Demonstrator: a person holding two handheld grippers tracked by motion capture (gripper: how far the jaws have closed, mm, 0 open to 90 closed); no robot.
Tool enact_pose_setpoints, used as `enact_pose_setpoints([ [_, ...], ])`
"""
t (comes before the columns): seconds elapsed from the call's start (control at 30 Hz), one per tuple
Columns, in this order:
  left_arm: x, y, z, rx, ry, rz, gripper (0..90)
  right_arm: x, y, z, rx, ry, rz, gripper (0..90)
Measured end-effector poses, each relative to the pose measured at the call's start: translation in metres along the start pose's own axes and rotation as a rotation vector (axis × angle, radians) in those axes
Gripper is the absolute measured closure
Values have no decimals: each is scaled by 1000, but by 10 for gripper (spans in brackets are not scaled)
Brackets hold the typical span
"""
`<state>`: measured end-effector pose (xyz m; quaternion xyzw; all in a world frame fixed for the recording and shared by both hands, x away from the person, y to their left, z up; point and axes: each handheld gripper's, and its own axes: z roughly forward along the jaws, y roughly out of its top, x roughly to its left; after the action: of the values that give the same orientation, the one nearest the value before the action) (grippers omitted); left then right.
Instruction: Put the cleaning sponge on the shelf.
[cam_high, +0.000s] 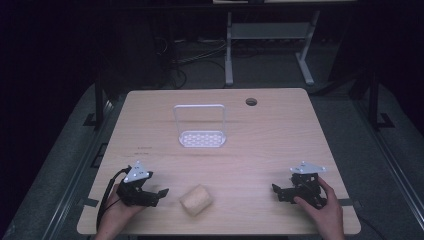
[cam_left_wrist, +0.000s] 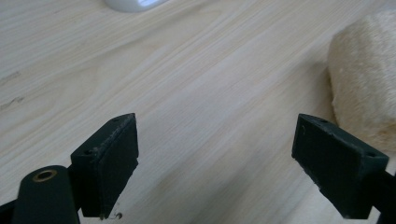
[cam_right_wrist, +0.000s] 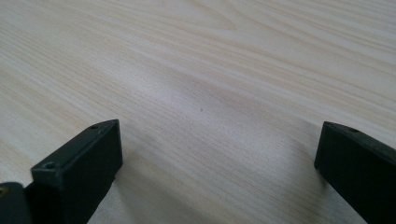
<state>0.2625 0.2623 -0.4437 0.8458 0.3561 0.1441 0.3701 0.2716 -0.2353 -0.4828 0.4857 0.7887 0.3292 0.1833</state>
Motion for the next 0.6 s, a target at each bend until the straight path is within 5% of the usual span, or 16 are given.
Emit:
enact_pose_setpoints([
  [0.6,-21,21,-3,-27,-57,30,144,0,0,0,0,0,0,6],
])
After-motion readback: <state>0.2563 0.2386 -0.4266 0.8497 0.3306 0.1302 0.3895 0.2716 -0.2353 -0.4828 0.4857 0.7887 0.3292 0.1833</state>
